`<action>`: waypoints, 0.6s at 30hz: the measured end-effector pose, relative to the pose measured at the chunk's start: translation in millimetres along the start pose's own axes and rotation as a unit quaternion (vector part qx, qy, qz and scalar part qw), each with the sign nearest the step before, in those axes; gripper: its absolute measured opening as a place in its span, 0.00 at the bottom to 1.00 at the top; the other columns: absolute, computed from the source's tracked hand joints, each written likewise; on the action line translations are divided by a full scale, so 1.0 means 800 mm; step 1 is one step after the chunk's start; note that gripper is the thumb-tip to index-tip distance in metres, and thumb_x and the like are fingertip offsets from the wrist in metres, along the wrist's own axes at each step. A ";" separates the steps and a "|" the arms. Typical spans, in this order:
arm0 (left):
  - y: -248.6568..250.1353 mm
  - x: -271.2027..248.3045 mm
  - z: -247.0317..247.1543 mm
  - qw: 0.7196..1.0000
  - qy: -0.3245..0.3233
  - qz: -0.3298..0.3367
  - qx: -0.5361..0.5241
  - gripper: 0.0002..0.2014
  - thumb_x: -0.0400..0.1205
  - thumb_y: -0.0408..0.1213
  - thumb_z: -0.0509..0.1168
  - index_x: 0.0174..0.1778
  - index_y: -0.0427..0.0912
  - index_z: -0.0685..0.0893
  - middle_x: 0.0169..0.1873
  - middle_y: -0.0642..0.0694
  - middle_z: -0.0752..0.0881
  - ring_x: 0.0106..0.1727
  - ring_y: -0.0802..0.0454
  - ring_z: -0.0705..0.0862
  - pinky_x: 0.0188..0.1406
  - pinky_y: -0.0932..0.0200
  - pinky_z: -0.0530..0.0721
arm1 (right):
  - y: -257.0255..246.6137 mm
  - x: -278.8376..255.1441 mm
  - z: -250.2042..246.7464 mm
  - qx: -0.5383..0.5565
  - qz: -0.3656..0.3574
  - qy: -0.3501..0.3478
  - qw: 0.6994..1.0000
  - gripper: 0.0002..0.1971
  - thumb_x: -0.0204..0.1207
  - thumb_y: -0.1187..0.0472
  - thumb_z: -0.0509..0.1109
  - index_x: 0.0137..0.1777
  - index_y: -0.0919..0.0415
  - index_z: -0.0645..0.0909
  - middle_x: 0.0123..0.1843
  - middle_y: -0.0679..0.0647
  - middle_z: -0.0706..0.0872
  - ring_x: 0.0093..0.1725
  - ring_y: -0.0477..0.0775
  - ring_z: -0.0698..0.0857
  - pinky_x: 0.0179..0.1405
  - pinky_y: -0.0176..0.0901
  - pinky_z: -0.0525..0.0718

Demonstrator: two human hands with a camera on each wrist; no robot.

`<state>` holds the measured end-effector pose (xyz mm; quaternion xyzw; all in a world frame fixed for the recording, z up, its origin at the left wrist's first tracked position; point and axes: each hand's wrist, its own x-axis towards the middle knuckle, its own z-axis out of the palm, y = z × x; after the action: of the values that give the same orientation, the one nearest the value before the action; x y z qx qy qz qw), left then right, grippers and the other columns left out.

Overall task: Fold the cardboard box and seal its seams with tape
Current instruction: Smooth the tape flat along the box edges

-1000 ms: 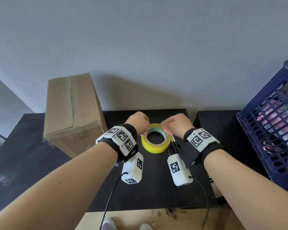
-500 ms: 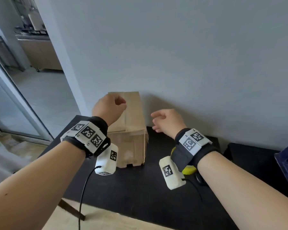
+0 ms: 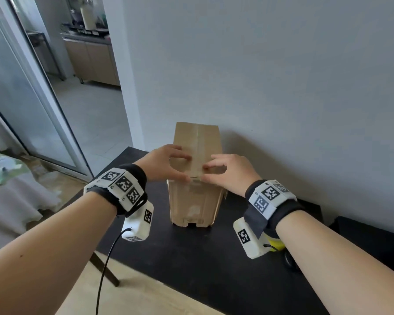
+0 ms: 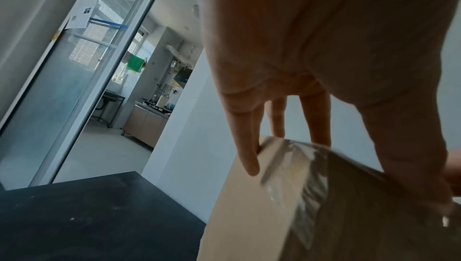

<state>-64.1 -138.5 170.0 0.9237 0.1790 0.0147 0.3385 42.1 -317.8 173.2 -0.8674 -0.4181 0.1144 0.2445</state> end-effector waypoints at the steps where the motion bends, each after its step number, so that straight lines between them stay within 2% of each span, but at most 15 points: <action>1: 0.000 0.001 0.000 1.000 0.000 -0.001 0.002 0.31 0.67 0.48 0.79 0.67 0.59 0.80 0.77 0.56 0.67 0.77 0.56 0.67 0.68 0.64 0.62 | 0.002 0.001 -0.003 0.019 0.007 0.004 1.000 0.18 0.69 0.44 0.75 0.58 0.48 0.88 0.70 0.46 0.82 0.69 0.47 0.78 0.61 0.32 0.67; 4: -0.001 0.002 0.001 1.000 -0.001 -0.001 0.002 0.31 0.65 0.50 0.80 0.66 0.60 0.81 0.76 0.57 0.68 0.75 0.56 0.69 0.74 0.58 0.66 | 0.008 0.006 -0.012 0.062 0.024 -0.002 0.998 0.13 0.70 0.48 0.76 0.53 0.49 0.90 0.68 0.46 0.84 0.67 0.43 0.80 0.61 0.31 0.68; 7: 0.000 0.006 0.002 1.000 -0.002 -0.007 -0.006 0.31 0.63 0.54 0.80 0.63 0.59 0.83 0.74 0.57 0.69 0.74 0.55 0.70 0.76 0.50 0.69 | 0.009 0.006 -0.016 0.060 0.028 -0.028 0.997 0.14 0.69 0.49 0.78 0.54 0.50 0.90 0.69 0.45 0.83 0.68 0.43 0.79 0.61 0.31 0.65; 10: 0.002 0.012 -0.002 1.000 0.002 -0.017 -0.009 0.27 0.64 0.55 0.79 0.59 0.59 0.85 0.73 0.57 0.72 0.72 0.55 0.72 0.75 0.51 0.70 | 0.010 0.005 -0.012 0.073 0.055 0.010 0.996 0.16 0.67 0.53 0.79 0.55 0.53 0.89 0.66 0.50 0.85 0.65 0.50 0.82 0.61 0.36 0.73; 13: 0.001 0.015 -0.004 1.000 -0.004 -0.015 -0.006 0.23 0.66 0.50 0.79 0.57 0.59 0.86 0.72 0.56 0.73 0.70 0.55 0.74 0.73 0.54 0.72 | 0.013 0.008 -0.007 0.082 0.125 0.069 0.986 0.26 0.66 0.58 0.80 0.65 0.53 0.82 0.69 0.52 0.82 0.67 0.53 0.81 0.67 0.41 0.76; 15: 0.000 0.015 -0.005 1.000 -0.006 -0.015 -0.009 0.22 0.67 0.49 0.79 0.57 0.58 0.86 0.73 0.56 0.72 0.71 0.55 0.73 0.71 0.56 0.72 | 0.013 0.012 -0.004 0.105 0.157 0.053 0.981 0.31 0.68 0.60 0.79 0.73 0.54 0.76 0.72 0.55 0.78 0.66 0.57 0.81 0.67 0.49 0.79; 16: 0.001 0.014 -0.005 1.000 -0.007 -0.014 -0.010 0.22 0.67 0.48 0.79 0.58 0.57 0.86 0.73 0.56 0.72 0.71 0.55 0.73 0.70 0.57 0.72 | 0.011 0.013 -0.003 0.117 0.166 0.041 0.978 0.32 0.71 0.61 0.77 0.75 0.53 0.73 0.72 0.56 0.78 0.62 0.59 0.83 0.64 0.52 0.82; 17: 0.002 0.013 -0.005 1.000 -0.008 -0.014 -0.008 0.22 0.67 0.48 0.79 0.58 0.56 0.86 0.73 0.56 0.71 0.70 0.54 0.73 0.68 0.58 0.71 | 0.010 0.013 -0.002 0.122 0.166 0.029 0.978 0.32 0.73 0.61 0.75 0.77 0.52 0.70 0.72 0.57 0.77 0.60 0.60 0.84 0.62 0.54 0.84; 18: 0.004 0.012 -0.004 1.000 -0.009 -0.012 -0.006 0.23 0.67 0.49 0.79 0.59 0.55 0.86 0.73 0.56 0.71 0.69 0.55 0.73 0.67 0.59 0.71 | 0.008 0.013 -0.002 0.108 0.157 0.014 0.982 0.32 0.74 0.59 0.73 0.78 0.51 0.68 0.74 0.56 0.75 0.62 0.61 0.84 0.63 0.54 0.83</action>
<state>-54.4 -135.1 173.5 0.9193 0.1871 0.0036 0.3461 53.5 -313.9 170.8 -0.8922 -0.2587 0.1834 0.3216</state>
